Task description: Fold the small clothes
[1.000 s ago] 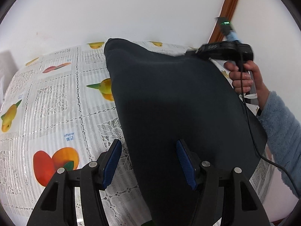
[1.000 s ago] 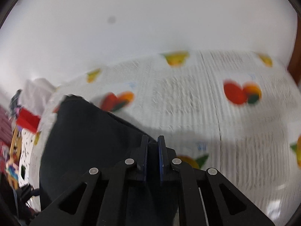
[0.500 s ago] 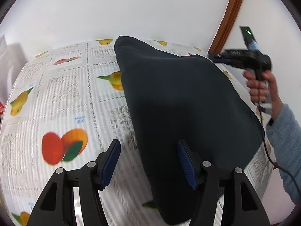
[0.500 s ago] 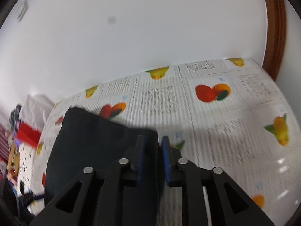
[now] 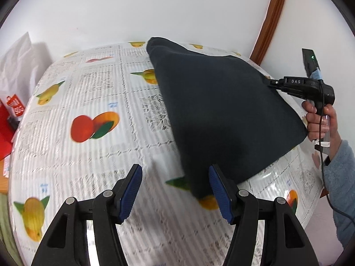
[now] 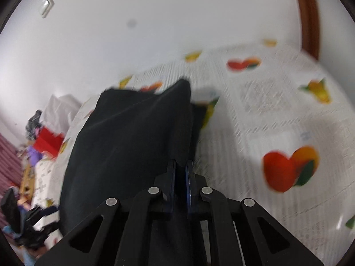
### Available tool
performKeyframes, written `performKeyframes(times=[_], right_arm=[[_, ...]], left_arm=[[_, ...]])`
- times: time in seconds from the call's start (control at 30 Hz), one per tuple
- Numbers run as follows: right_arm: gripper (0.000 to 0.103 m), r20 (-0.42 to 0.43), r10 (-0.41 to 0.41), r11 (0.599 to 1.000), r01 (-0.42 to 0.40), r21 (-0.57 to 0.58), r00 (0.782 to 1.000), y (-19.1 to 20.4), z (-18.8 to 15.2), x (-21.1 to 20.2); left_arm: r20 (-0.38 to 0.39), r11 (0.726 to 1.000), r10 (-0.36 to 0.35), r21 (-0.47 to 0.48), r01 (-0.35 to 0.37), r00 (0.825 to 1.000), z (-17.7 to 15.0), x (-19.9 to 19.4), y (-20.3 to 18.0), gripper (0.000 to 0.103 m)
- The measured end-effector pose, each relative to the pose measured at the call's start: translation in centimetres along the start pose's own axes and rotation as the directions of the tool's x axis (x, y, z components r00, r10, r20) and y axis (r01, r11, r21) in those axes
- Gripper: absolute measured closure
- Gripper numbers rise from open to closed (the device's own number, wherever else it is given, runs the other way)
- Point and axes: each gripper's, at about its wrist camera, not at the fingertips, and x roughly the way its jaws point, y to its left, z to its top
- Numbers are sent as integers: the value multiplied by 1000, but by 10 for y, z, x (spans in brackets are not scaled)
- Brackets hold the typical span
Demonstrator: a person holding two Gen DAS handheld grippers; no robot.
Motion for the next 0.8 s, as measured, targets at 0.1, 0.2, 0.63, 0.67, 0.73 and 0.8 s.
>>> performKeyframes(times=[0.1, 0.2, 0.63, 0.67, 0.73, 0.8], right_arm=[[94, 29, -51, 999, 51, -4, 998, 9, -9, -13], [91, 72, -98, 994, 102, -49, 993, 20, -24, -38], [57, 66, -250, 942, 259, -214, 966, 28, -137, -104], [57, 50, -258, 941, 262, -213, 965, 27, -143, -102], [57, 16, -251, 948, 249, -201, 968, 25, -153, -95], [57, 9, -245, 955, 243, -173, 969, 24, -159, -87]], left_arm=[[12, 998, 56, 15, -57, 998, -8, -8, -3, 43], [15, 998, 62, 22, -62, 998, -16, -13, -6, 43], [7, 995, 83, 51, -84, 996, -29, 8, -25, 44], [12, 995, 83, 46, -84, 996, -28, 10, -24, 44], [21, 995, 87, 47, -88, 996, -26, 13, -25, 45], [30, 992, 102, 66, -104, 994, -24, 16, -28, 51]])
